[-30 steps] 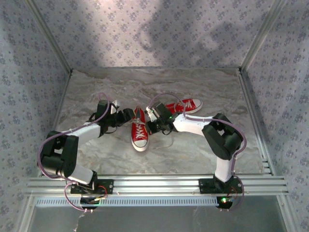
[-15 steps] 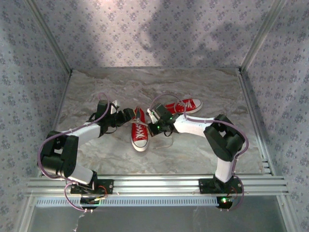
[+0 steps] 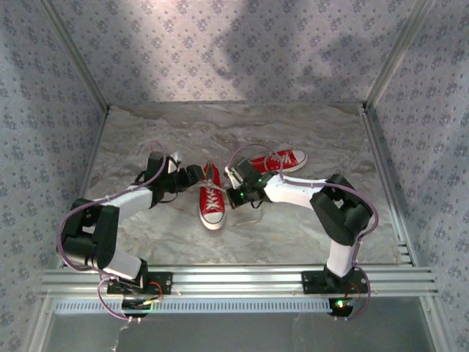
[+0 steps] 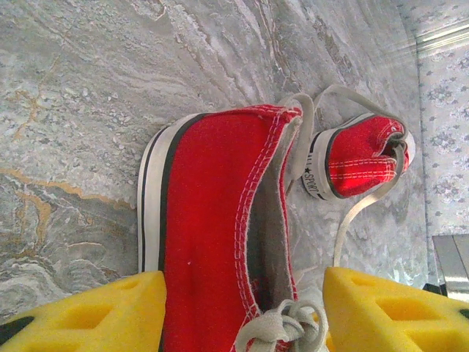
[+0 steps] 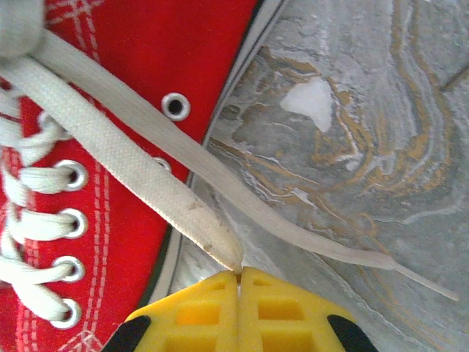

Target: Tie the shoes

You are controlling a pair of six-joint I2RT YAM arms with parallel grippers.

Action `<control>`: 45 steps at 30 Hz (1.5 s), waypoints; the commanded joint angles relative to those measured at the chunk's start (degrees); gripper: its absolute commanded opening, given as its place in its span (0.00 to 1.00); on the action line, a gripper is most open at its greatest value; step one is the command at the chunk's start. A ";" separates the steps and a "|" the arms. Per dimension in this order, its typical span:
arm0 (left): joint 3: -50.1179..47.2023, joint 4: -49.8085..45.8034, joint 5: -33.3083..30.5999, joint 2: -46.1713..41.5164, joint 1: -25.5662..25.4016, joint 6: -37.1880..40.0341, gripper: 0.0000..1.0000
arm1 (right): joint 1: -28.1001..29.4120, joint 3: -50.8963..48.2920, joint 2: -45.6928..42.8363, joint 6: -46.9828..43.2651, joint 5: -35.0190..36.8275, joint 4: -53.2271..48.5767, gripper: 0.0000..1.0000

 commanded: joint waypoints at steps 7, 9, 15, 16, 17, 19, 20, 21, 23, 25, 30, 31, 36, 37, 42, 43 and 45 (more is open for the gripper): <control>0.69 -0.40 -0.64 -0.97 -0.56 -2.17 0.50 | 0.62 -0.23 -1.08 -0.42 3.59 -4.30 0.00; 0.55 -0.36 -0.24 -0.99 -0.65 -2.31 0.49 | 0.61 -0.13 -0.92 -0.43 3.67 -4.62 0.00; -0.93 -0.45 0.19 -2.03 -1.17 -3.32 0.43 | 0.70 0.21 -0.72 -0.42 3.83 -5.29 0.00; -1.06 -0.45 0.23 -2.18 -1.22 -3.37 0.41 | 0.79 0.34 -0.74 -0.46 3.52 -5.13 0.00; -1.17 -0.46 0.14 -2.18 -1.26 -3.53 0.39 | 0.80 0.30 -0.82 -0.45 3.33 -5.04 0.00; -1.40 -0.52 0.11 -2.22 -1.43 -3.64 0.38 | 0.99 0.41 -1.15 -0.47 2.95 -4.69 0.01; -1.46 -0.74 0.13 -2.32 -1.48 -3.65 0.38 | 1.06 0.52 -1.42 -0.47 2.77 -4.62 0.05; -1.57 -0.89 0.13 -2.45 -1.55 -3.73 0.38 | 1.06 0.61 -1.88 -0.42 2.81 -4.59 0.08; -2.02 -0.88 0.04 -2.95 -1.61 -3.90 0.38 | 1.20 0.65 -3.13 -0.21 3.16 -4.33 0.19; -2.38 -0.80 0.03 -3.42 -1.70 -4.08 0.35 | 1.32 1.03 -4.37 -0.05 3.88 -4.27 0.27; -2.99 -0.71 0.04 -3.87 -2.48 -4.40 0.31 | 1.20 3.01 -6.44 1.75 6.51 -3.29 0.32; -3.13 -0.58 -0.02 -3.91 -2.57 -4.51 0.30 | 1.22 3.79 -6.54 2.28 6.87 -3.26 0.32; -4.05 -0.17 -0.48 -4.42 -2.93 -4.95 0.20 | 1.22 10.46 -4.95 3.18 6.57 -5.14 0.37; -4.22 0.10 -0.62 -4.42 -2.93 -5.03 0.18 | 1.30 12.07 -4.30 3.49 6.61 -6.21 0.37; -4.23 0.79 -0.57 -3.89 -3.06 -5.12 0.06 | 1.98 19.88 -0.28 5.89 6.57 -11.12 0.37; -4.27 0.95 -0.49 -3.82 -3.18 -5.17 0.04 | 2.30 21.39 0.80 6.15 6.71 -12.22 0.37; -4.23 1.21 -0.46 -3.63 -3.20 -5.13 0.01 | 2.90 23.91 2.71 6.81 7.77 -13.97 0.37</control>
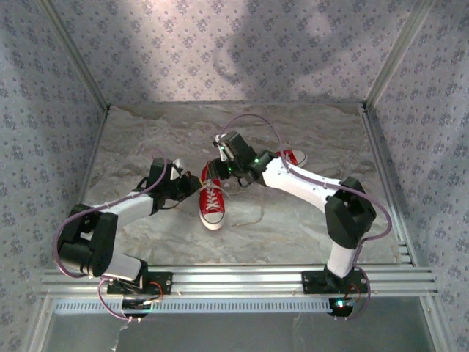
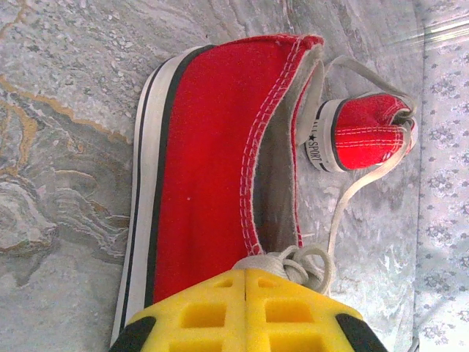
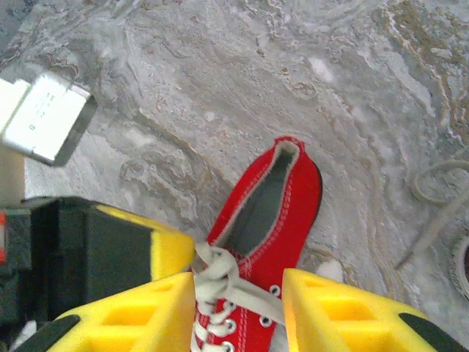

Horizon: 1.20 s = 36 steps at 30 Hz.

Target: Tie the shoes

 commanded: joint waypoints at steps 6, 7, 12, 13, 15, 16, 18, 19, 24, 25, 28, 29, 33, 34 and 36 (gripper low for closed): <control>-0.36 1.31 0.39 -0.75 -0.51 0.25 0.00 | 2.00 9.70 9.01 2.97 3.68 -11.54 0.37; -0.40 1.34 0.39 -0.81 -0.51 0.35 0.00 | 2.00 10.29 9.74 3.03 3.70 -12.00 0.36; -0.58 1.42 0.38 -0.96 -0.55 0.45 0.00 | 2.18 12.62 12.26 2.52 1.68 -12.78 0.37; -0.58 1.41 0.39 -0.95 -0.53 0.53 0.00 | 2.31 12.85 12.58 2.49 1.36 -12.68 0.36; -0.58 1.44 0.48 -0.90 -0.54 0.49 0.00 | 2.40 13.54 13.26 2.47 1.24 -12.98 0.37; -0.57 1.44 0.48 -0.91 -0.57 0.54 0.00 | 2.44 13.92 13.61 2.31 1.37 -13.27 0.37; -0.58 1.40 0.48 -0.93 -0.53 0.54 0.00 | 2.49 14.55 14.27 2.23 1.34 -13.77 0.36; -0.58 1.44 0.47 -0.90 -0.59 0.54 0.00 | 2.44 14.74 14.48 2.14 1.33 -13.89 0.36; -0.58 1.34 0.48 -0.90 -0.59 0.67 0.00 | 2.62 15.26 15.16 2.02 0.54 -14.26 0.34; -0.58 1.39 0.48 -0.91 -0.60 0.67 0.00 | 2.62 15.35 15.21 1.88 0.56 -14.34 0.34; -0.59 1.37 0.48 -0.82 -0.58 0.63 0.00 | 2.73 15.63 15.56 1.74 0.41 -14.56 0.34; -0.58 1.44 0.48 -0.82 -0.59 0.61 0.00 | 2.70 15.79 15.74 1.63 0.28 -14.61 0.34; -0.67 1.49 0.48 -0.90 -0.60 0.63 0.00 | 2.73 16.05 16.13 1.54 0.20 -14.56 0.33; -0.66 1.53 0.46 -0.91 -0.60 0.63 0.00 | 2.73 16.10 16.21 1.55 0.20 -15.86 0.33; -0.59 1.51 0.48 -0.92 -0.60 0.62 0.00 | 2.79 16.16 16.31 1.48 0.19 -16.00 0.33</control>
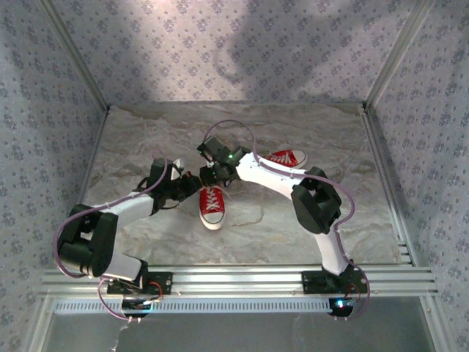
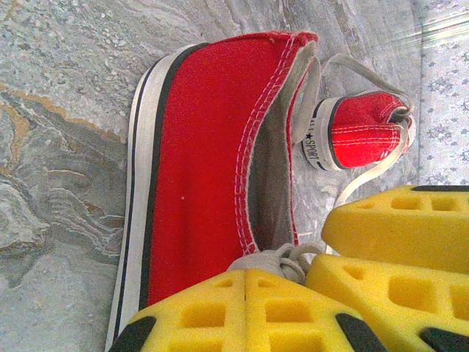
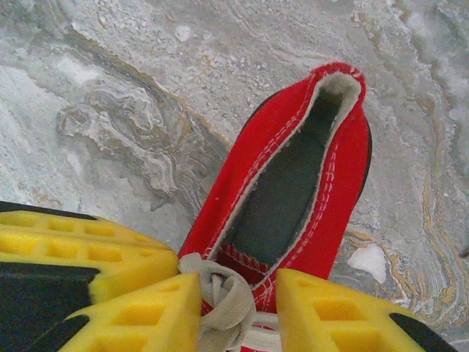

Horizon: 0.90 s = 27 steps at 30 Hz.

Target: Tie the shoes

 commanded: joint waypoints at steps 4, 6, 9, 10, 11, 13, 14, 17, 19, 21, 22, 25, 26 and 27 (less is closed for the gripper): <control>-0.58 1.29 0.48 -0.81 -0.38 0.52 0.00 | 0.57 1.79 0.99 -0.22 -0.54 -2.48 0.29; -0.56 1.31 0.48 -0.78 -0.38 0.57 0.00 | 0.58 1.80 0.94 -0.29 -0.50 -2.54 0.25; -0.69 1.31 0.39 -0.81 -0.38 0.59 0.00 | 0.61 1.56 0.65 -0.30 -0.39 -2.27 0.20; -0.69 1.31 0.39 -0.86 -0.38 0.60 0.00 | 0.63 1.46 0.51 -0.28 -0.26 -2.16 0.18; -0.69 1.30 0.39 -0.90 -0.38 0.61 0.00 | 0.67 1.29 0.29 -0.25 -0.23 -2.02 0.16; -0.78 1.18 0.30 -0.97 -0.38 0.68 0.00 | 0.67 1.02 -0.06 -0.29 -0.06 -1.78 0.13; -0.80 1.16 0.23 -0.90 -0.38 0.69 0.00 | 0.67 0.86 -0.28 -0.29 0.18 -1.79 0.11; -0.78 0.45 -0.36 -1.21 -0.36 1.13 0.00 | 0.68 -0.14 -1.17 -0.22 1.19 -1.80 0.06; -0.46 -0.72 -1.13 -1.42 -0.30 1.63 0.00 | 0.46 -1.21 -2.06 -0.02 1.48 0.11 0.03; -0.03 -2.10 -1.84 -1.63 -0.29 2.13 0.00 | 0.17 -2.25 -2.98 0.32 1.68 0.84 0.01; 0.16 -2.66 -2.13 -1.75 -0.29 2.33 0.00 | 0.03 -2.64 -3.26 0.48 1.70 1.10 0.00; 0.53 -4.00 -2.89 -1.90 -0.29 2.94 0.00 | -0.32 -3.83 -4.23 0.85 1.94 1.82 0.00; 0.69 -4.42 -3.10 -1.93 -0.20 3.11 0.00 | -0.47 -4.15 -4.44 0.95 2.24 1.84 0.00; 0.76 -4.79 -3.28 -1.92 -0.20 3.16 0.00 | -0.59 -4.47 -4.67 1.01 2.50 1.90 0.00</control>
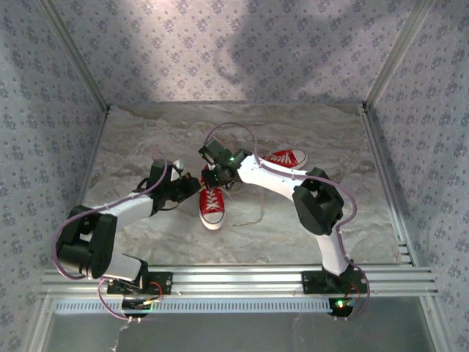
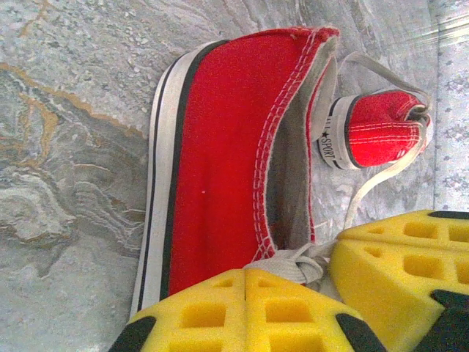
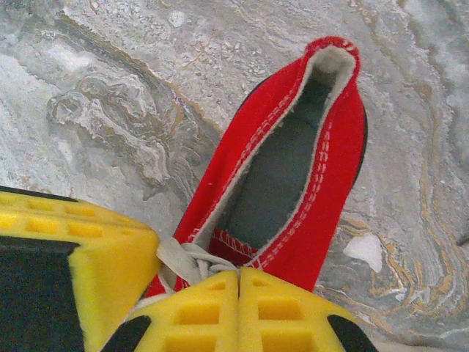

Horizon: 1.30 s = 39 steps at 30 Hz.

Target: Tie the shoes

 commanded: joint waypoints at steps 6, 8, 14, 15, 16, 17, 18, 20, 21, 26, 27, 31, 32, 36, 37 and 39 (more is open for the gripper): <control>1.19 -3.68 -2.01 -1.35 -0.02 2.12 0.00 | -1.58 -3.16 -4.13 1.96 2.98 0.86 0.00; 1.20 -4.12 -2.30 -1.52 0.06 2.31 0.00 | -1.92 -3.57 -4.39 2.03 3.40 0.87 0.00; 1.35 -6.02 -3.48 -2.16 0.49 3.19 0.00 | -2.49 -4.14 -4.66 2.27 4.89 -0.08 0.00; 1.45 -6.46 -3.72 -2.24 0.57 3.32 0.00 | -2.51 -4.15 -4.67 2.33 5.31 -0.35 0.00; 1.46 -6.52 -3.77 -2.22 0.59 3.44 0.00 | -2.57 -4.15 -4.67 2.42 5.64 -0.53 0.00; 1.46 -6.64 -3.77 -2.25 0.67 3.39 0.00 | -2.57 -4.15 -4.66 2.41 6.03 -0.76 0.00; 1.46 -6.61 -3.69 -2.19 0.68 3.50 0.00 | -2.55 -4.15 -4.65 2.41 6.32 -0.90 0.00; 1.55 -6.37 -3.14 -2.14 0.68 3.65 0.00 | -2.61 -4.52 -4.87 2.38 5.60 -0.37 0.00; 1.55 -6.03 -2.71 -2.10 0.68 3.77 0.00 | -2.62 -4.95 -5.16 2.18 4.65 0.61 0.00; 1.69 -4.33 -0.66 -2.18 0.17 4.04 0.00 | -2.05 -6.83 -7.10 0.81 0.56 5.65 0.23; 1.77 -4.33 -0.52 -2.20 0.06 4.17 0.00 | -1.69 -6.91 -7.28 0.27 0.70 6.09 0.29; 1.72 -4.15 -0.34 -2.18 -0.07 4.03 0.00 | -1.09 -6.13 -6.41 -0.39 0.41 5.67 0.42; 1.64 -4.15 -0.34 -2.26 -0.11 4.07 0.00 | -1.06 -6.02 -6.18 -0.31 0.21 5.66 0.43; 1.46 -3.89 -0.34 -2.21 -0.16 3.96 0.00 | -0.91 -4.24 -4.23 -0.26 -0.47 3.83 0.44; 1.46 -3.80 -0.34 -2.19 -0.16 3.94 0.00 | -0.91 -3.80 -3.87 -0.43 -0.75 3.55 0.44; 1.51 -3.73 -0.32 -2.09 -0.15 3.92 0.00 | -0.82 -2.79 -2.99 -0.56 -1.07 2.77 0.45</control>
